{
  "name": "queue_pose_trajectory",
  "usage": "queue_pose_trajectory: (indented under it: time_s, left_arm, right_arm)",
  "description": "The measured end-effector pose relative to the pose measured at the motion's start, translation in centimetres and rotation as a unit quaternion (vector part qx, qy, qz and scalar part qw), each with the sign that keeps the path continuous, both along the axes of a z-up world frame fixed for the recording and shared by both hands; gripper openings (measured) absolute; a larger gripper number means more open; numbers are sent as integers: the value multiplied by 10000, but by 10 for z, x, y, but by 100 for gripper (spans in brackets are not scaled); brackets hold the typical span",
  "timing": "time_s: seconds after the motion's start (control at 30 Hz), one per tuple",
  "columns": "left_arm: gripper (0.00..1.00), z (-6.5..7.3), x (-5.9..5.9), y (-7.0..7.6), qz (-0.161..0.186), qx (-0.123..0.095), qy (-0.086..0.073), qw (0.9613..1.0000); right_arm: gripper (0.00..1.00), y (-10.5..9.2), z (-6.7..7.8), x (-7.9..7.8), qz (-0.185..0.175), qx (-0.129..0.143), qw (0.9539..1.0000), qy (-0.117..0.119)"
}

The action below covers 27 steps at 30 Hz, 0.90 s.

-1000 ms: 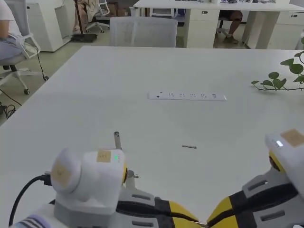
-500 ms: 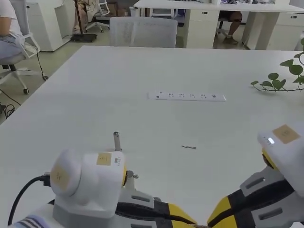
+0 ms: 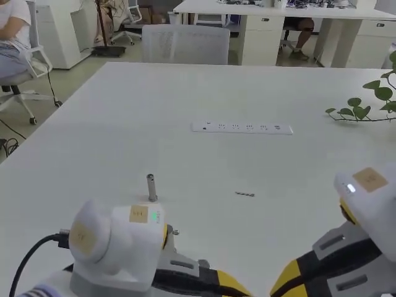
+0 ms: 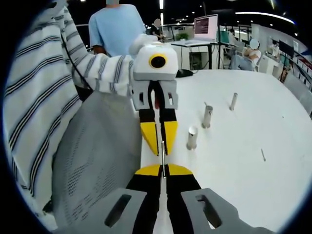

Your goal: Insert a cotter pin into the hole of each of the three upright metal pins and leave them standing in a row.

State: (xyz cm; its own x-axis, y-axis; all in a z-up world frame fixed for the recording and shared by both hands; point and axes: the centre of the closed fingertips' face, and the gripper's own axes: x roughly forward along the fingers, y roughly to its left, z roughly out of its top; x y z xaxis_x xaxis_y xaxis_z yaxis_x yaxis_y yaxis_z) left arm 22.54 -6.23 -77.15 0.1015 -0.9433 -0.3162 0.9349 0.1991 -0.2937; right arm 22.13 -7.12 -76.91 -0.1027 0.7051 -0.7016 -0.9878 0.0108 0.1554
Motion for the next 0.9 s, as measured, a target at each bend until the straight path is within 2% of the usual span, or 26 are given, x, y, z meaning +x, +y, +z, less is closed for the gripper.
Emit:
queue_pose_trajectory:
  time_s: [0.17,0.47,0.7,0.9]
  left_arm:
    - [10,-1,2,1,69,15,32,10000]
    - [17,-8,2,11,165,202,89,9996]
    - [20,-18,-1,30,273,429,190,9985]
    - [27,-29,5,54,561,637,195,9962]
  right_arm:
    - [3,1,1,0,-36,15,10000,-18]
    - [3,2,-1,2,-177,19,9998,-63]
    - [3,1,-6,4,-384,-7,9992,-71]
    - [3,2,-9,5,-556,27,9984,-54]
